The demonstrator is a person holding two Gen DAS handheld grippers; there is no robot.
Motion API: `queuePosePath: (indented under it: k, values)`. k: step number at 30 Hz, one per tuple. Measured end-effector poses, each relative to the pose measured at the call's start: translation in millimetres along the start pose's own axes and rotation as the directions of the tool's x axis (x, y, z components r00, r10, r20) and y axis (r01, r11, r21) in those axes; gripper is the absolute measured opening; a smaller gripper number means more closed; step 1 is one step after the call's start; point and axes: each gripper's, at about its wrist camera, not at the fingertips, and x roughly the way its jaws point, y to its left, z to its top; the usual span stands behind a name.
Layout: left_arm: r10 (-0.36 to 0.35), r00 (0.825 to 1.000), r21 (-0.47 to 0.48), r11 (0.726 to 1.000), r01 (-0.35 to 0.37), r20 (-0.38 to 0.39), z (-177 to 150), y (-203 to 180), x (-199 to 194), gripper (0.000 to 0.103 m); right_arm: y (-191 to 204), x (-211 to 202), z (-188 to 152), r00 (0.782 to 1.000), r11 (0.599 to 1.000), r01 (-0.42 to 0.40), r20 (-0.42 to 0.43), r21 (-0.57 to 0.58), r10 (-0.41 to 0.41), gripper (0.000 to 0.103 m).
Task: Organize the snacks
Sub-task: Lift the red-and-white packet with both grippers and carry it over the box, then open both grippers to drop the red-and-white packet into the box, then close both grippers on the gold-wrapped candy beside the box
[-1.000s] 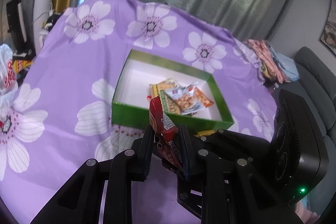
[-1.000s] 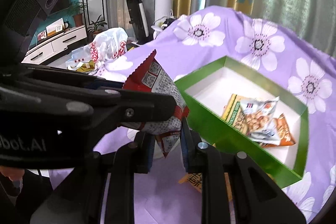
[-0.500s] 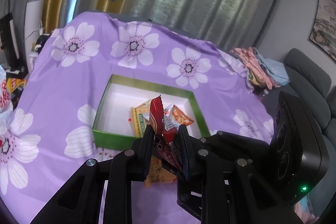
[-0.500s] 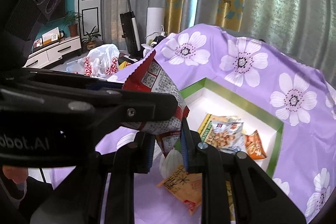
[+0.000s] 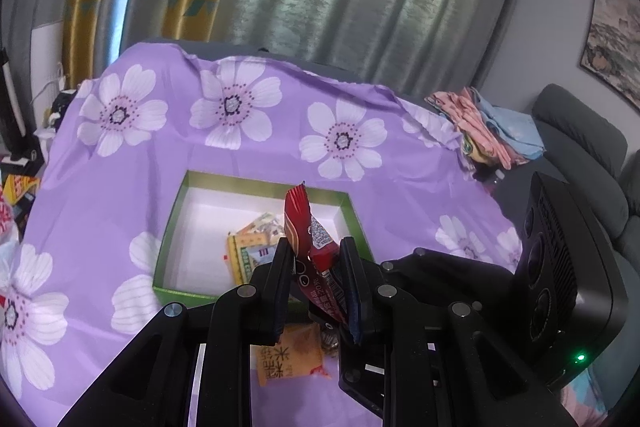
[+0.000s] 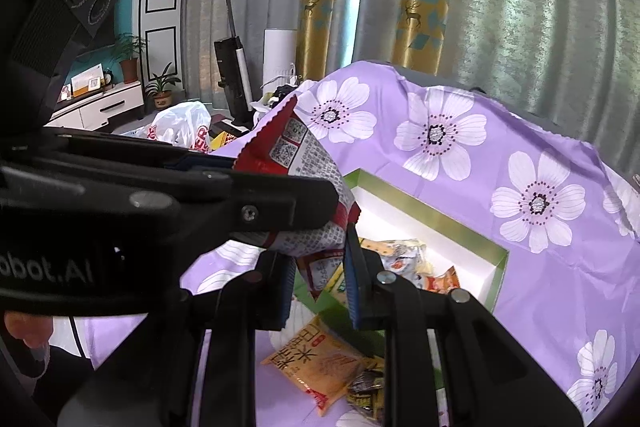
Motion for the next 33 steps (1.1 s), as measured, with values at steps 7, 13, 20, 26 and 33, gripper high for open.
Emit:
queuePosePath:
  k: [7, 13, 20, 26, 33]
  values:
    - [0.001, 1.0, 0.015, 1.0, -0.001, -0.017, 12, -5, 20, 0.023, -19, 8, 2, 1.0, 1.0, 0.01, -0.006, 0.016, -0.01, 0.022]
    - [-0.014, 0.996, -0.011, 1.0, 0.013, -0.085, 21, 4, 65, 0.023, -45, 33, -4, 0.998, 0.997, 0.005, -0.062, 0.072, -0.001, 0.024]
    - [0.08, 0.979, -0.08, 0.992, -0.096, -0.187, 17, 27, 119, 0.058, -72, 66, -20, 0.986, 0.988, 0.041, -0.168, 0.147, -0.016, 0.047]
    - [0.11, 0.978, -0.129, 0.982, -0.135, -0.179, 5, 44, 110, 0.076, -93, 38, -38, 0.991, 0.973, 0.06, -0.134, 0.223, -0.03, 0.06]
    - [0.103, 0.984, -0.145, 0.982, -0.125, -0.146, -17, 41, 71, 0.077, -99, -11, -67, 0.995, 0.955, 0.035, -0.103, 0.293, -0.004, 0.068]
